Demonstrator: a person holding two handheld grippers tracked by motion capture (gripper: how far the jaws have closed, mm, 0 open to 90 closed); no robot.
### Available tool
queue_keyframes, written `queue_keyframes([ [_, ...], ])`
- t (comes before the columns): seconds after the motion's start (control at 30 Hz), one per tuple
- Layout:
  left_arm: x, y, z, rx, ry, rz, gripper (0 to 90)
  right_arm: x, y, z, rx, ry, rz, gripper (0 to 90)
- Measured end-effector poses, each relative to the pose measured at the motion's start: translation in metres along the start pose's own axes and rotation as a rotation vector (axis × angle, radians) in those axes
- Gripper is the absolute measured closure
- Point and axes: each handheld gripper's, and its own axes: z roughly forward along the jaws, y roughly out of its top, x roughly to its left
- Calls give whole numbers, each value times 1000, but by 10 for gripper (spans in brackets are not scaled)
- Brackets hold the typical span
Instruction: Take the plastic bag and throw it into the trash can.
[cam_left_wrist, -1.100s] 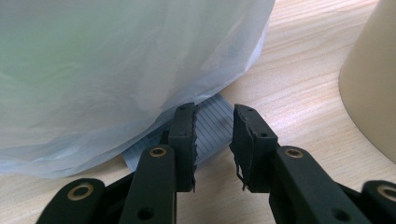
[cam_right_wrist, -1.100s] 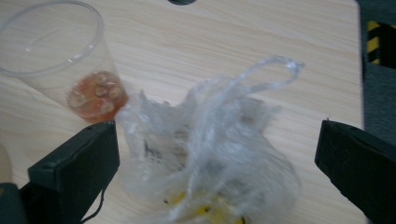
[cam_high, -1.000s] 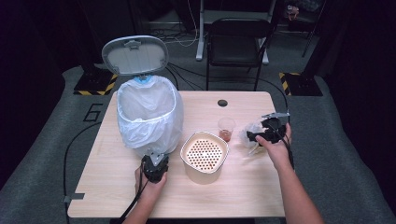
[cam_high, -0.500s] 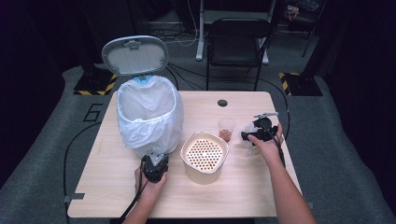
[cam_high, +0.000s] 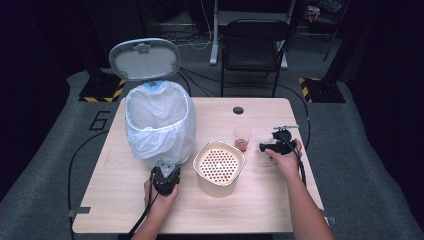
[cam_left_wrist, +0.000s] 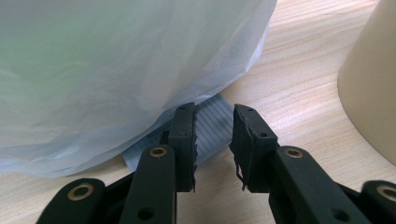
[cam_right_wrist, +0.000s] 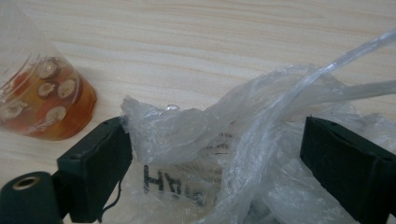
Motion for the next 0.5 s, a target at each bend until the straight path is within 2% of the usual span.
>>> queue_keyframes([
  [0.07, 0, 0, 0, -3, -4, -5, 700, -1, -3, 1, -19, -8, -10, 132],
  [0.27, 0, 0, 0, -5, -4, -6, 700, -3, -10, 6, -6, -29, -14, 155],
  [0.33, 0, 0, 0, 2, -2, 5, 700, -2, -11, 6, -4, -36, -19, 172],
  [0.43, 0, 0, 0, 1, -1, 5, 700, -2, -13, 9, 12, -46, -45, 199],
  [0.5, 0, 0, 0, 7, -1, 6, 700, -2, -16, 9, -2, -64, -70, 265],
])
